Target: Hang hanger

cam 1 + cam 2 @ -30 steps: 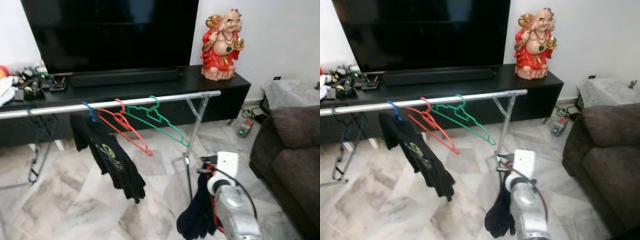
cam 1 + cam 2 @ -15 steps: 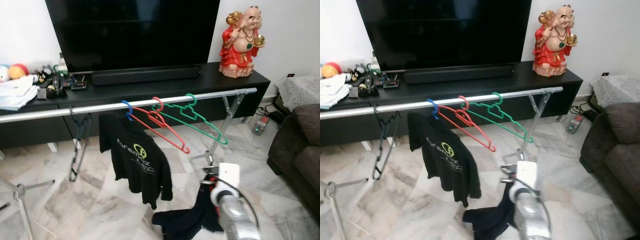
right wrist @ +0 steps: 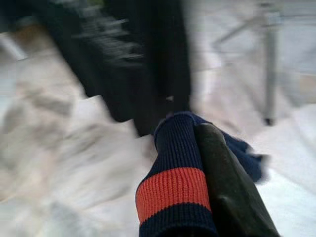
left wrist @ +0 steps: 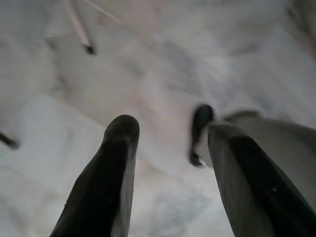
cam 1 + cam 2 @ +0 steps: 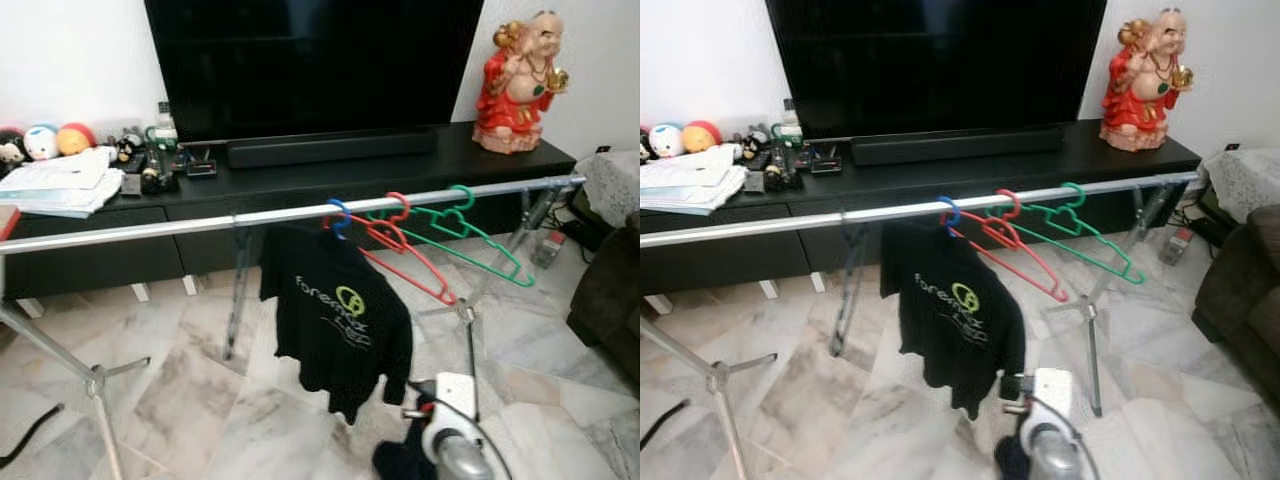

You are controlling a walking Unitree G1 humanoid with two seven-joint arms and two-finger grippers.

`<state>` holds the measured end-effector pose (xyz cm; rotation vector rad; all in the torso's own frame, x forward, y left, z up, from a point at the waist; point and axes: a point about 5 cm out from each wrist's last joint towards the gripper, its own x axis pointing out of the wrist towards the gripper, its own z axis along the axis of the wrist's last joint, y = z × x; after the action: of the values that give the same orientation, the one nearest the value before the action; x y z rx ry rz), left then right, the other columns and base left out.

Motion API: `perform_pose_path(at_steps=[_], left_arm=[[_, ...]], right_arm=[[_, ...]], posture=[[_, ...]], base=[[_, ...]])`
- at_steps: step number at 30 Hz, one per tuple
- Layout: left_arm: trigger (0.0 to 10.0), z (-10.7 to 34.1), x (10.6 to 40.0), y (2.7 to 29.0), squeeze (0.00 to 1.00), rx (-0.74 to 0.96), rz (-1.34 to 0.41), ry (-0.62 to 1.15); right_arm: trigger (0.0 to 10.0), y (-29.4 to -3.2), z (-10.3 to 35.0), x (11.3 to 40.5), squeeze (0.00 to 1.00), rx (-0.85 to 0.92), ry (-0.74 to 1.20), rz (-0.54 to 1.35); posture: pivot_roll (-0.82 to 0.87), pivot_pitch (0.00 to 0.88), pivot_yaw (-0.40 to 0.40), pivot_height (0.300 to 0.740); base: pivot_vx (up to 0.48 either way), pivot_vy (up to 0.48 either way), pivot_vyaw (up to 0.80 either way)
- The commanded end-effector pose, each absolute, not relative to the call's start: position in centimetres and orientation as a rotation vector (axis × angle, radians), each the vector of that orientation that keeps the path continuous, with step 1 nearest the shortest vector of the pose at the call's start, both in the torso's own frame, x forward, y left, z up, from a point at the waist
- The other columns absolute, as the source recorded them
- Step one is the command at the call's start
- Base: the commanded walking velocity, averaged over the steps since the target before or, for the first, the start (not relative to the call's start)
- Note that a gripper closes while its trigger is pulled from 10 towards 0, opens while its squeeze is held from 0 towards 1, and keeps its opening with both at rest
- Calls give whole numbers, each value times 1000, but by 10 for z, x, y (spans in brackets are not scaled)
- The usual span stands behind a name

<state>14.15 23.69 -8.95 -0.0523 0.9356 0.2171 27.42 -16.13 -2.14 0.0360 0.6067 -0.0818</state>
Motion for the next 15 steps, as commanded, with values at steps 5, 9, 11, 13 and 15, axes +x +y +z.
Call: perform_pose_path(at_steps=[5,9,11,13,15], left_arm=[[10000,-90,139,231,0,-62,244,889],[10000,-47,196,245,0,-12,181,529],[10000,-21,219,247,0,17,161,368],[10000,-6,228,242,0,45,136,281],[10000,19,242,235,0,82,100,142]], right_arm=[[10000,-169,-29,266,0,12,625,-99],[10000,-172,-39,254,0,5,663,-111],[10000,-175,-42,250,0,1,673,-118],[10000,-178,-45,245,0,-5,687,-133],[10000,-183,-50,237,0,-3,701,-165]], posture=[[58,58,40,740],[54,57,38,740],[58,56,37,740],[61,53,36,740],[63,51,36,740]], base=[[0,0,0],[0,0,0],[0,0,0],[0,0,0],[0,0,0]])
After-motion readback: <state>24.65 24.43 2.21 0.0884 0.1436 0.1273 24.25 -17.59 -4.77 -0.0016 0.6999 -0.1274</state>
